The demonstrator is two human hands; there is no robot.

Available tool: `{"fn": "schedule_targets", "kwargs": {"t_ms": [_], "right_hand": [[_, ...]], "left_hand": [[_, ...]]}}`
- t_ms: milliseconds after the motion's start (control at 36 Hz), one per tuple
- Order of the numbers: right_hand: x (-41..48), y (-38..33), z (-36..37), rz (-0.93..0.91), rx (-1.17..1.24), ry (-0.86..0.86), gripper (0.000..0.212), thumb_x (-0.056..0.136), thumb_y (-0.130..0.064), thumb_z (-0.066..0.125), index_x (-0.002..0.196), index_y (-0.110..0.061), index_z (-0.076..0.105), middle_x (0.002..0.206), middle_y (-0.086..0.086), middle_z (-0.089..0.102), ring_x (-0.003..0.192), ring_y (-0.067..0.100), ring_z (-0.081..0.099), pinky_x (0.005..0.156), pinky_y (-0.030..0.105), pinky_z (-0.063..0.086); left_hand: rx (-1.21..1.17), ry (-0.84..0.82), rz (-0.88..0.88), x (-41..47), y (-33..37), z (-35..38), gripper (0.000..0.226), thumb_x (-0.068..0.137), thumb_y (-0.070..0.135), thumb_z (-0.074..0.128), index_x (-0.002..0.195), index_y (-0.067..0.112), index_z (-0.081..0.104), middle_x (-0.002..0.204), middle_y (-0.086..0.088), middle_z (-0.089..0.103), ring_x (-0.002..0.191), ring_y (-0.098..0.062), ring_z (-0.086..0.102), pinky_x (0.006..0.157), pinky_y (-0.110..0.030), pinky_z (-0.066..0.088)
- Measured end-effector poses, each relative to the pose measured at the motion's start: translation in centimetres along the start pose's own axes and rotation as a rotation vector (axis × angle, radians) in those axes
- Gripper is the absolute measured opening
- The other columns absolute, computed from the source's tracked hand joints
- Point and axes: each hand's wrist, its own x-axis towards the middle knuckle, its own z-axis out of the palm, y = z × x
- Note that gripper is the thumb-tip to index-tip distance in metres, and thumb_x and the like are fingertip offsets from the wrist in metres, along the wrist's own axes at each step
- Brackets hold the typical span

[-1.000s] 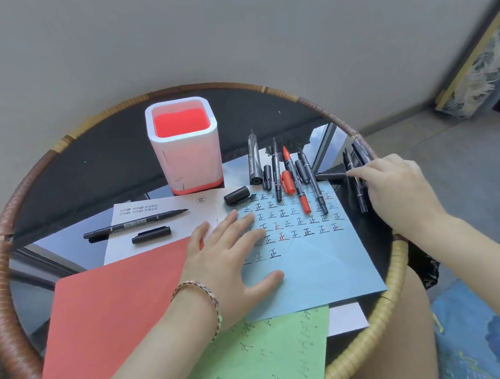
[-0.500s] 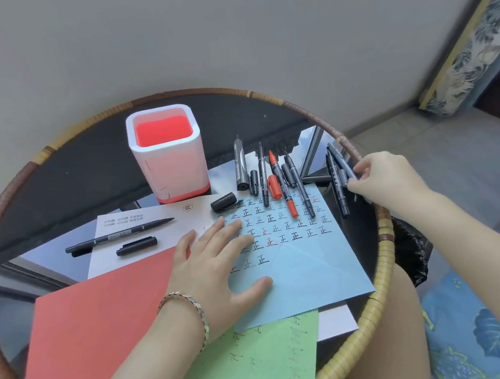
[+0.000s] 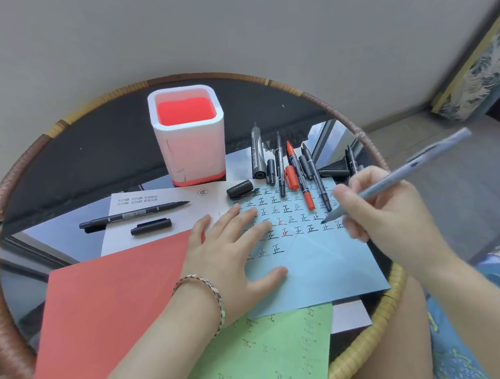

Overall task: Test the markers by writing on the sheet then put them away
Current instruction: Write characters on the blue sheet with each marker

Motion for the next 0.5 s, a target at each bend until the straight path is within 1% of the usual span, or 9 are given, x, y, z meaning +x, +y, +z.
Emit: {"fn": "schedule_targets", "kwargs": {"t_ms": [56,111,167,222,278,333,417,500], "right_hand": [[-0.4,0.3,1.3,-0.037,0.017,-0.005,0.021,0.080,-0.023,0.060,0.069,-0.009,0.049,0.044,0.003,0.056,0.038,0.010,0.052,0.038,0.017,0.041],[-0.7,0.7,2.5,-0.055,0.039,-0.004,0.018,0.080,-0.027,0.058,0.072,-0.011,0.056,0.052,0.003,0.064,0.045,0.009,0.059,0.042,0.018,0.044],[-0.8,1.2,3.5,-0.047,0.049,0.005,0.012,0.084,-0.022,0.059,0.075,-0.015,0.061,0.058,0.000,0.068,0.052,0.010,0.063,0.047,0.018,0.046],[-0.7,1.7,4.4,-0.023,0.056,0.033,0.011,0.085,-0.018,0.060,0.074,-0.017,0.062,0.060,-0.002,0.069,0.055,0.009,0.064,0.051,0.018,0.048],[-0.7,2.1,5.1,-0.004,0.052,0.097,0.012,0.082,-0.018,0.064,0.070,-0.017,0.061,0.057,-0.002,0.069,0.054,0.007,0.064,0.054,0.017,0.049],[-0.8,2.6,5.6,0.001,0.025,0.191,0.018,0.078,-0.021,0.069,0.064,-0.014,0.060,0.054,0.001,0.068,0.050,0.007,0.062,0.054,0.014,0.048],[-0.9,3.1,5.7,0.025,-0.012,0.303,0.031,0.076,-0.023,0.073,0.055,-0.006,0.057,0.044,0.002,0.062,0.042,0.004,0.056,0.049,0.008,0.042],[-1.0,3.3,5.6,0.053,-0.023,0.363,0.034,0.078,-0.021,0.071,0.054,-0.004,0.054,0.039,0.001,0.057,0.036,0.001,0.051,0.045,0.007,0.040]], "left_hand": [[0.008,-0.008,-0.002,0.0,0.0,0.0,0.081,0.059,0.074,0.009,0.133,0.048,0.026,0.149,0.024,0.012,0.138,0.001,-0.003,0.108,-0.030,-0.014],[0.023,-0.011,-0.003,0.0,0.0,0.0,0.082,0.058,0.074,0.008,0.134,0.049,0.025,0.150,0.024,0.010,0.138,0.001,-0.004,0.107,-0.030,-0.014],[0.031,-0.012,-0.004,0.1,0.0,0.1,0.083,0.057,0.075,0.007,0.134,0.049,0.023,0.150,0.024,0.009,0.138,0.001,-0.005,0.107,-0.030,-0.015],[0.034,-0.012,-0.007,0.1,0.0,0.1,0.084,0.056,0.075,0.006,0.134,0.049,0.023,0.150,0.024,0.009,0.138,0.001,-0.005,0.107,-0.031,-0.015],[0.035,-0.012,-0.009,0.1,0.0,0.1,0.084,0.056,0.074,0.006,0.134,0.048,0.024,0.150,0.024,0.010,0.138,0.000,-0.005,0.107,-0.031,-0.015],[0.034,-0.014,-0.009,0.1,-0.1,0.2,0.085,0.056,0.074,0.007,0.135,0.048,0.024,0.150,0.024,0.009,0.138,0.000,-0.005,0.107,-0.031,-0.015],[0.038,-0.014,-0.008,0.1,-0.1,0.2,0.084,0.056,0.074,0.006,0.135,0.048,0.022,0.150,0.024,0.008,0.138,0.000,-0.005,0.106,-0.031,-0.015],[0.028,-0.011,-0.009,0.1,-0.1,0.1,0.084,0.057,0.074,0.007,0.135,0.048,0.023,0.150,0.023,0.009,0.138,0.000,-0.004,0.107,-0.031,-0.014]]}}
